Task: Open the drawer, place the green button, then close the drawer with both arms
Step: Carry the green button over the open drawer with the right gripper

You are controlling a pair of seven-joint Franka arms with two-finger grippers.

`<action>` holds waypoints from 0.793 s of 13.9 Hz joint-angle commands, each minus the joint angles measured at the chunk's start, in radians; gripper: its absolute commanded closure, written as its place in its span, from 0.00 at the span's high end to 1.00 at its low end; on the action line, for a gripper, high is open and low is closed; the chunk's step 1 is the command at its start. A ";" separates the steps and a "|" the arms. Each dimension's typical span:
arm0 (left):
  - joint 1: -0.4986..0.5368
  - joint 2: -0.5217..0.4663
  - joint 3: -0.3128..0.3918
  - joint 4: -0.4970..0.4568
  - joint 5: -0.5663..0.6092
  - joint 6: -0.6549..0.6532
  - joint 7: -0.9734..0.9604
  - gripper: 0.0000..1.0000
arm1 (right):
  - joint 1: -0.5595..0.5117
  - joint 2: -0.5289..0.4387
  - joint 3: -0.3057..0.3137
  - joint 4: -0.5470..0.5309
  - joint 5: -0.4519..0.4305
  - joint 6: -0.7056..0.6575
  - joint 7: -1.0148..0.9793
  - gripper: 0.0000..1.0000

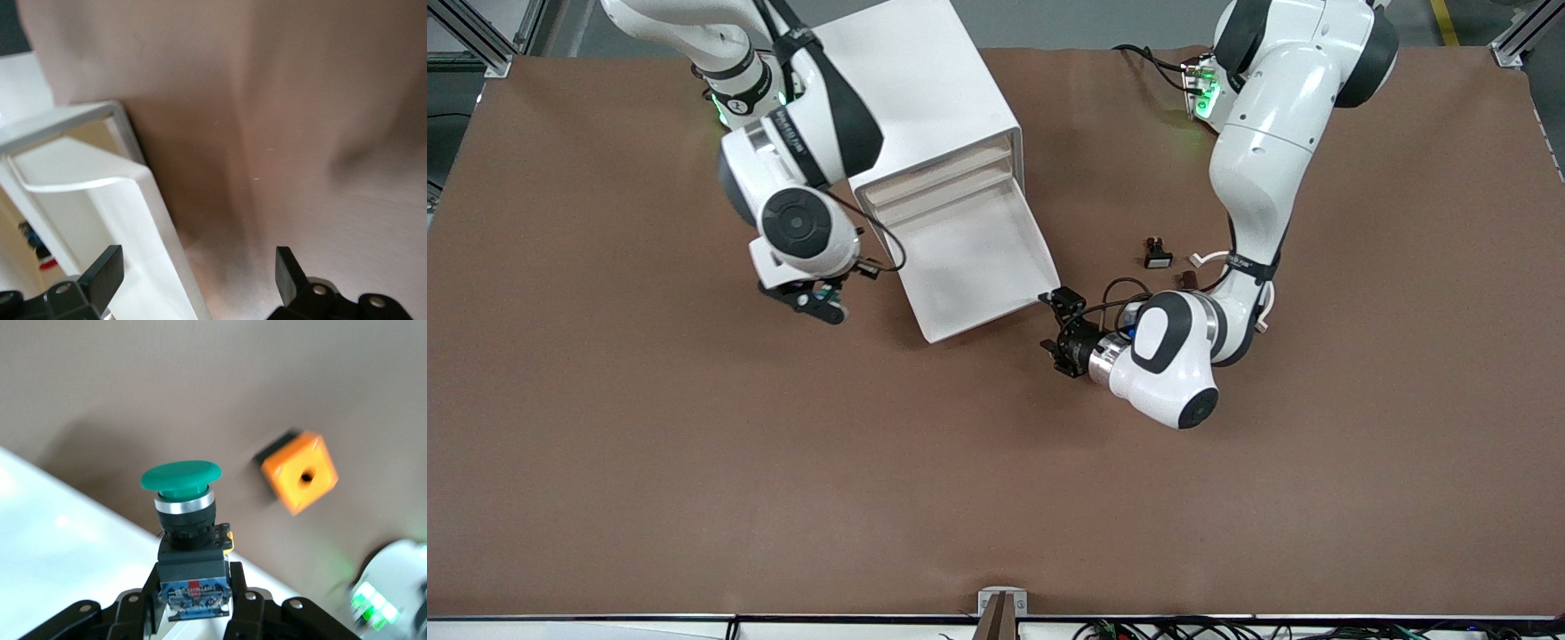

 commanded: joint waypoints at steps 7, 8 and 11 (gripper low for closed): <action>-0.002 -0.057 0.110 0.023 0.152 -0.001 0.441 1.00 | 0.100 0.007 -0.010 0.004 0.172 0.164 0.479 0.25; -0.002 -0.071 0.121 0.039 0.177 -0.001 0.503 1.00 | 0.117 0.019 -0.010 0.003 0.172 0.188 0.541 0.24; 0.003 -0.118 0.135 0.047 0.292 0.000 0.615 1.00 | 0.174 0.067 -0.012 0.003 0.172 0.254 0.630 0.24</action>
